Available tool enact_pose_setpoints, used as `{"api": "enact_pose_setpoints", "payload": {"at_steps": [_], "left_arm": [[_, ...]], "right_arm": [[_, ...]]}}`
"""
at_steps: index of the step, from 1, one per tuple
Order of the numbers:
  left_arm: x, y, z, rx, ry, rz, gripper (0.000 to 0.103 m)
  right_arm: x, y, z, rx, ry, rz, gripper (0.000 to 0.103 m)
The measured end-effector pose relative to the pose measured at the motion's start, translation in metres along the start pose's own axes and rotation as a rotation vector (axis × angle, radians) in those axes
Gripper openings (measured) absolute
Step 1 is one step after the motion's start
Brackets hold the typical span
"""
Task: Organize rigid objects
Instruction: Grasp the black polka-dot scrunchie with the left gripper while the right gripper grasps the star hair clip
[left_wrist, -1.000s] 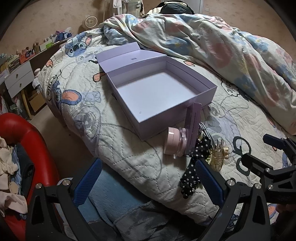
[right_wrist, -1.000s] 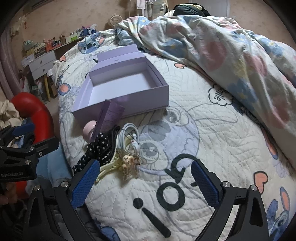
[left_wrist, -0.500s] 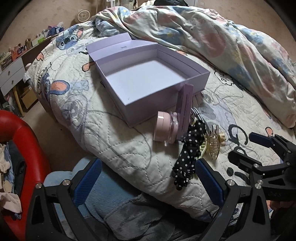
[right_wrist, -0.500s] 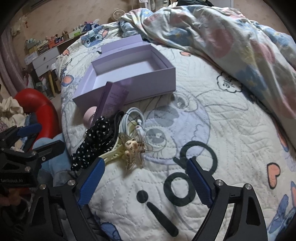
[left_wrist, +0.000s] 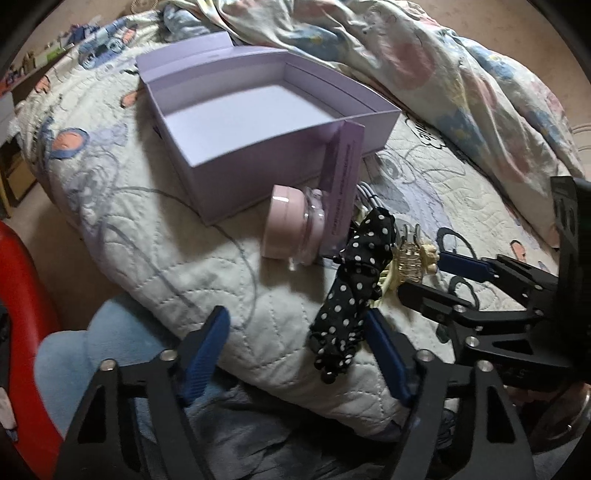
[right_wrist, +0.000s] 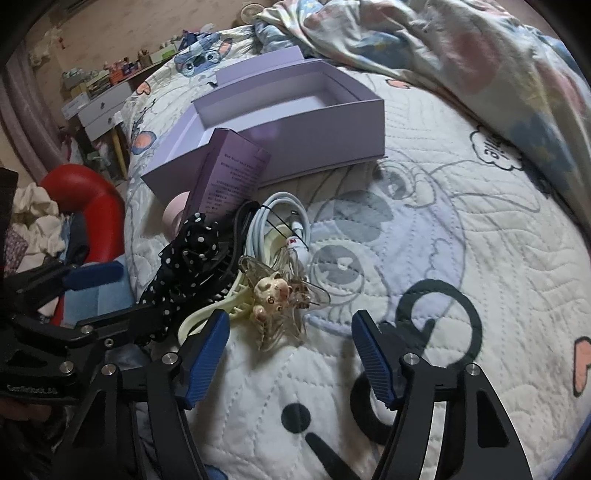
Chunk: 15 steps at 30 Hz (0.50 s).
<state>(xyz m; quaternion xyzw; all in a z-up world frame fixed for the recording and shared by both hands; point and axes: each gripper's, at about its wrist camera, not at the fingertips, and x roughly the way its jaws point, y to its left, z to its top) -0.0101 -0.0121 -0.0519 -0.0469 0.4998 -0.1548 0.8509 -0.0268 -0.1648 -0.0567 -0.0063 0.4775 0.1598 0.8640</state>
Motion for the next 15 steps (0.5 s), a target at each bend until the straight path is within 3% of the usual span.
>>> {"api": "enact_pose_setpoints", "payload": {"at_steps": [13, 15], "left_arm": [[0.02, -0.004, 0.007, 0.015, 0.054, -0.131, 0.051], [0.021, -0.005, 0.008, 0.014, 0.059, -0.149, 0.044]], "right_arm": [[0.015, -0.008, 0.003, -0.021, 0.034, 0.062, 0.047], [0.017, -0.008, 0.003, -0.02, 0.035, 0.079, 0.034]]}}
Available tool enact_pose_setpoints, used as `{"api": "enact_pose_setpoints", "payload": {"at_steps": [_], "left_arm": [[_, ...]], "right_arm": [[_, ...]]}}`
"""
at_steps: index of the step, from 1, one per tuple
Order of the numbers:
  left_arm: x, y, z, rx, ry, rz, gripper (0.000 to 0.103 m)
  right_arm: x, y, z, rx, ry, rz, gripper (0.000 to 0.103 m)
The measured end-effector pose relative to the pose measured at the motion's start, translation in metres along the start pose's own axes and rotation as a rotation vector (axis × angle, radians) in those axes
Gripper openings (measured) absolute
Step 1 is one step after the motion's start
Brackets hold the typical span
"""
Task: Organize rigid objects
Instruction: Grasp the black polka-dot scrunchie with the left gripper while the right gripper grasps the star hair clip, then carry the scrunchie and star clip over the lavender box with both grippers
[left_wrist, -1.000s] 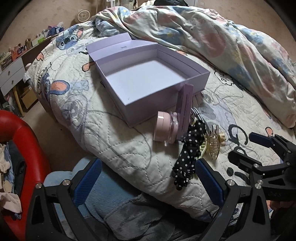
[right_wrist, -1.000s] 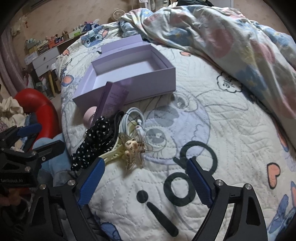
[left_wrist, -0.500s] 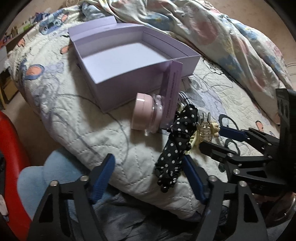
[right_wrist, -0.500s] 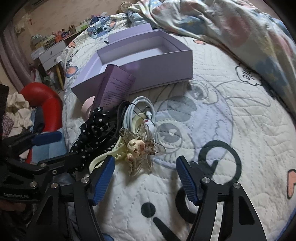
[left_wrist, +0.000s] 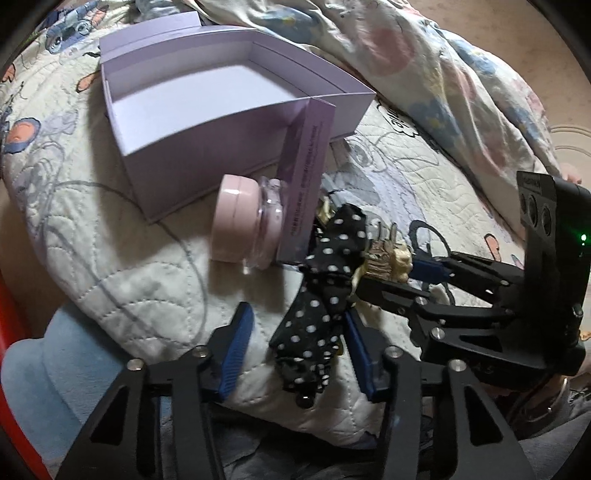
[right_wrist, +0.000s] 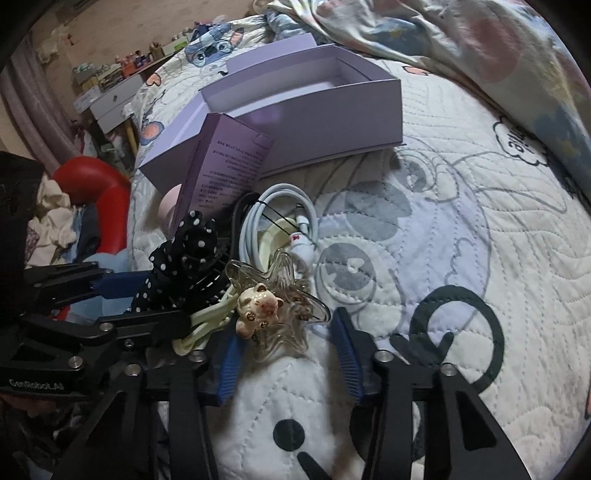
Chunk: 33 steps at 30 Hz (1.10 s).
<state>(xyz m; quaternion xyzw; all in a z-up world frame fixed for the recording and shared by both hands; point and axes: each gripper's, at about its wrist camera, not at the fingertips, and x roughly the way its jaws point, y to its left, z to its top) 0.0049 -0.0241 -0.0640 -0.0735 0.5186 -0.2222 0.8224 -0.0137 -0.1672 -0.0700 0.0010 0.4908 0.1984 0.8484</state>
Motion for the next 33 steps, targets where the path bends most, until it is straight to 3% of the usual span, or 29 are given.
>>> {"api": "enact_pose_setpoints", "payload": {"at_steps": [1, 8, 15, 17, 33], "left_arm": [[0.0, -0.001, 0.001, 0.001, 0.004, -0.008, 0.037], [-0.005, -0.016, -0.001, 0.065, -0.024, 0.019, 0.024], [-0.015, -0.014, -0.003, 0.06, -0.048, 0.007, 0.021], [-0.019, -0.015, -0.004, 0.061, -0.058, 0.004, 0.016], [-0.054, -0.019, -0.011, 0.076, -0.141, 0.044, 0.016]], "right_arm": [[0.0, 0.0, 0.0, 0.002, -0.003, 0.009, 0.032], [-0.006, 0.004, -0.003, -0.02, -0.02, 0.007, 0.032], [-0.017, 0.003, -0.009, -0.005, -0.038, -0.001, 0.031], [-0.02, 0.003, -0.01, 0.0, -0.043, -0.007, 0.031], [-0.046, 0.02, -0.016, -0.002, -0.099, -0.028, 0.031]]}}
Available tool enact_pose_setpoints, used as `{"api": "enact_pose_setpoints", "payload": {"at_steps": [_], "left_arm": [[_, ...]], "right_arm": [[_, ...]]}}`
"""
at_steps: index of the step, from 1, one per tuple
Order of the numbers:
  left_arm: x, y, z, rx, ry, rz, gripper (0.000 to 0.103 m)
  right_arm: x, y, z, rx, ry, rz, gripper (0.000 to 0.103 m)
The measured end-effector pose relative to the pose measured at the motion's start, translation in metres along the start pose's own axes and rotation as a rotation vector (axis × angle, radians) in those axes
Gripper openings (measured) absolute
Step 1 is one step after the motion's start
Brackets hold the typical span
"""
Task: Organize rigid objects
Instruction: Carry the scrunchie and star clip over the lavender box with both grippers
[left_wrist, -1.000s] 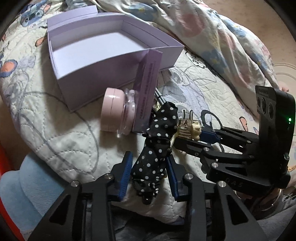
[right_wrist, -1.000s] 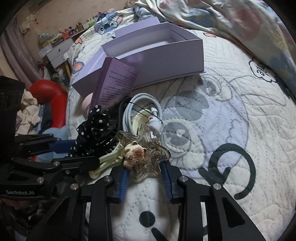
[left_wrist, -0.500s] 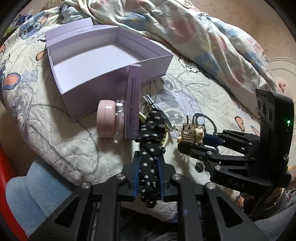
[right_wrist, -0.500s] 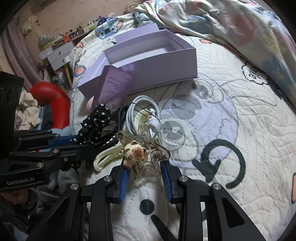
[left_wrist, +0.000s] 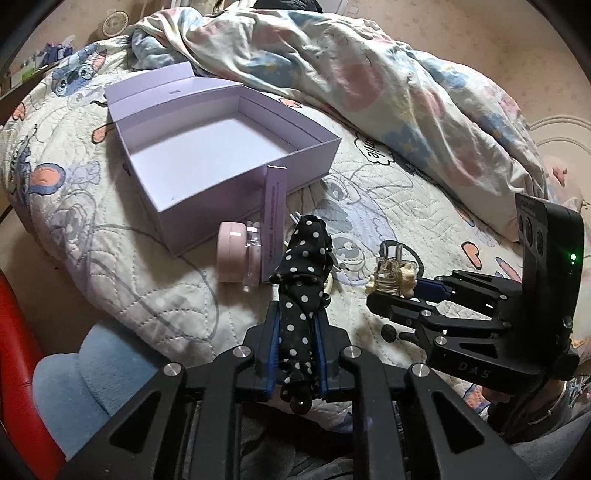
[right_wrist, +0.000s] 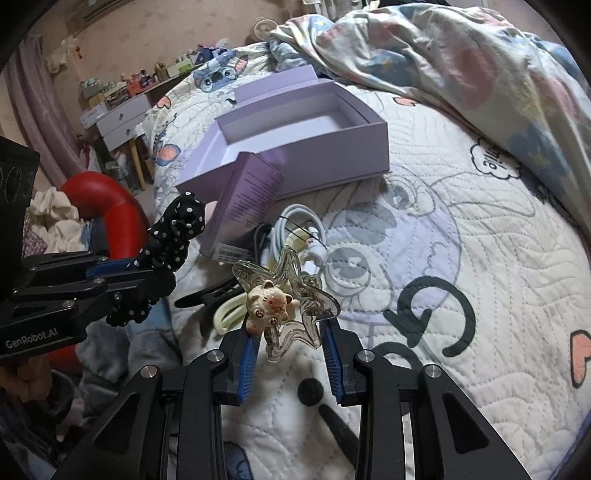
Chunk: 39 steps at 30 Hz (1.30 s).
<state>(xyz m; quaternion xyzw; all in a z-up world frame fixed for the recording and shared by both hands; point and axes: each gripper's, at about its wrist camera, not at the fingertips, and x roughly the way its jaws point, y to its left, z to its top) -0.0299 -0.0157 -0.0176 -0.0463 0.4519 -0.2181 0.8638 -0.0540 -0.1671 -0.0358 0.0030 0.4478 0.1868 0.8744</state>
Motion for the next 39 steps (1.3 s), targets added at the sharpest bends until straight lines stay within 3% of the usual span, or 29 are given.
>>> {"api": "enact_pose_setpoints", "payload": {"at_steps": [22, 39], "left_arm": [[-0.021, 0.015, 0.02, -0.024, -0.067, 0.061, 0.016], [-0.016, 0.035, 0.07, -0.016, -0.096, 0.106, 0.016]], "right_arm": [[-0.002, 0.03, 0.039, -0.115, -0.054, 0.05, 0.031], [0.016, 0.03, 0.092, -0.185, -0.076, 0.107, 0.032]]}}
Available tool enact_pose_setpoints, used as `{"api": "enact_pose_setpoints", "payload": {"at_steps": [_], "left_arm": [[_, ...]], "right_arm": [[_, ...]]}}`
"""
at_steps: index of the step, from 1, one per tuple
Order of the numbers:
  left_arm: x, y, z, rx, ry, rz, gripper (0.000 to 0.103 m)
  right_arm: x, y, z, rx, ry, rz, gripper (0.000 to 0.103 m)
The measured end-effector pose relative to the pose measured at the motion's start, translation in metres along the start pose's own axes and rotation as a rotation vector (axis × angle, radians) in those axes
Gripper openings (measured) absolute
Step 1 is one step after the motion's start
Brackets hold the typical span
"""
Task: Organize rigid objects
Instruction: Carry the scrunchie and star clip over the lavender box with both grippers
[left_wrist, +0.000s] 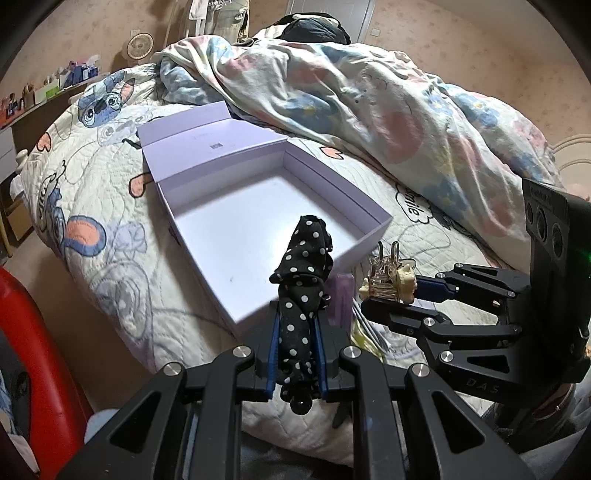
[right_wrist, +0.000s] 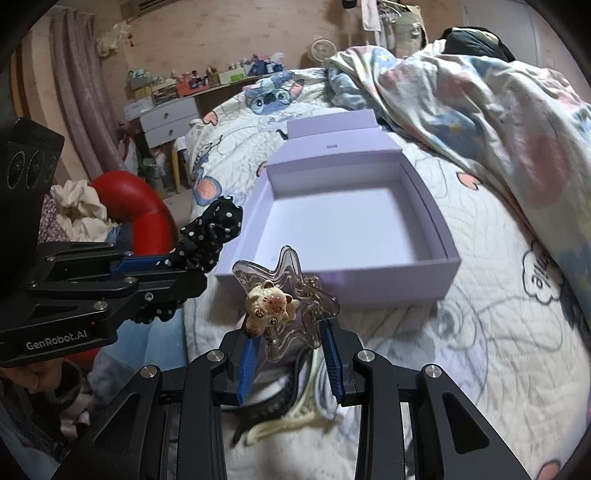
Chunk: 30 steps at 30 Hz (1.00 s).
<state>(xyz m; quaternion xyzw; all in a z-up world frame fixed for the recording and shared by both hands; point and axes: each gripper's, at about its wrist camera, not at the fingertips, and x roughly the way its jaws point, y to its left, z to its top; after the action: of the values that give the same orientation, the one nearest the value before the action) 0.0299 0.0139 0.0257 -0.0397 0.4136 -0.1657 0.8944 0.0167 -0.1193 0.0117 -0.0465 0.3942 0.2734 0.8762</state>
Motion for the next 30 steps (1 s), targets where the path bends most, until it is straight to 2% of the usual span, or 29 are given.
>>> {"api": "enact_pose_setpoints", "payload": {"at_steps": [9, 30], "left_arm": [[0.012, 0.009, 0.028, 0.016, -0.018, 0.017, 0.016], [0.063, 0.047, 0.087, 0.016, 0.005, 0.051, 0.016]], "right_arm": [[0.016, -0.012, 0.026, -0.015, -0.003, 0.025, 0.031], [0.066, -0.041, 0.085, -0.056, -0.017, 0.04, 0.032]]}}
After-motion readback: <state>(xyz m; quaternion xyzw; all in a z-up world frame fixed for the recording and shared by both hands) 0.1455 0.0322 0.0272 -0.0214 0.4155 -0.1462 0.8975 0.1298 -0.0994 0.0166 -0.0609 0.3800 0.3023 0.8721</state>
